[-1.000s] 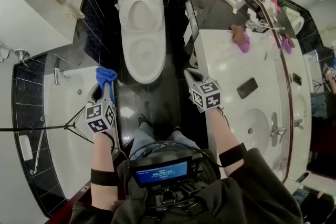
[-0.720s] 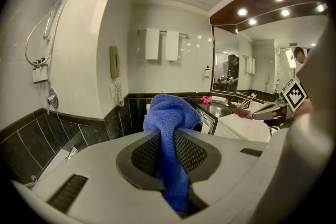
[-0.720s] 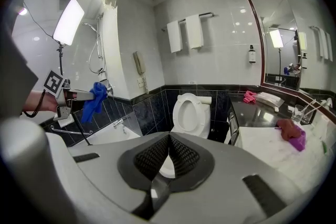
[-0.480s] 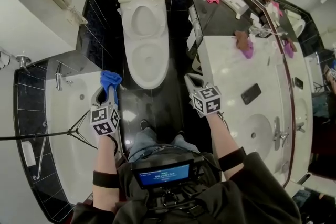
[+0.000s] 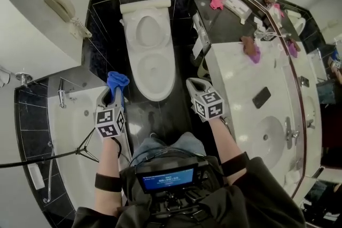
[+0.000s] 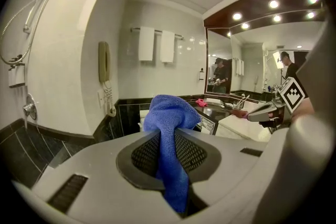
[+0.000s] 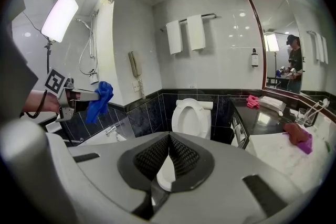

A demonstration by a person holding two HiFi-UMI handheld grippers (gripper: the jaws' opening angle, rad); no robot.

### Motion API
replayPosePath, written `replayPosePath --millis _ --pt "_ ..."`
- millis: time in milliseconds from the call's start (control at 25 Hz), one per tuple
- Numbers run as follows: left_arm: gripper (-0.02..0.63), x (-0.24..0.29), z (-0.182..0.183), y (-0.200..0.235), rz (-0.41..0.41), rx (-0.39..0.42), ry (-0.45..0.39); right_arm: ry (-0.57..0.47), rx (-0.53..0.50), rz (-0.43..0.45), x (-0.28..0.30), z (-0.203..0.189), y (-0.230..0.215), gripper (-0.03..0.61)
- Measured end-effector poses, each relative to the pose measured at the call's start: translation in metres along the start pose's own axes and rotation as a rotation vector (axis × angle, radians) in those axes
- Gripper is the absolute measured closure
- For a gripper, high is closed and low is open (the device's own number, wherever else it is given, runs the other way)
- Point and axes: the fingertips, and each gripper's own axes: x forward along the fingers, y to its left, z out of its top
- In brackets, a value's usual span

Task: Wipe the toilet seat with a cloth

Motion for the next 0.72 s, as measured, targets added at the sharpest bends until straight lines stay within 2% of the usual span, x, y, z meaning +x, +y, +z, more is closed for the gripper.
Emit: replayPosePath --millis 160,280,560,720 --pt "0.550 0.024 0.008 0.003 -0.054 0.028 0.001 -0.003 0.000 -0.034 0.011 0.010 0.005 0.575" --pt "0.549 0.042 0.015 -0.010 -0.100 0.047 0.011 0.003 0.007 -0.060 0.014 0.011 -0.006 0.574" --pt "0.549 0.113 0.045 -0.064 -0.180 0.124 0.026 0.012 0.010 -0.089 0.029 0.016 -0.067 0.575" --pt "0.549 0.162 0.063 -0.115 -0.230 0.168 0.056 0.022 0.042 -0.110 0.034 0.015 -0.123 0.575"
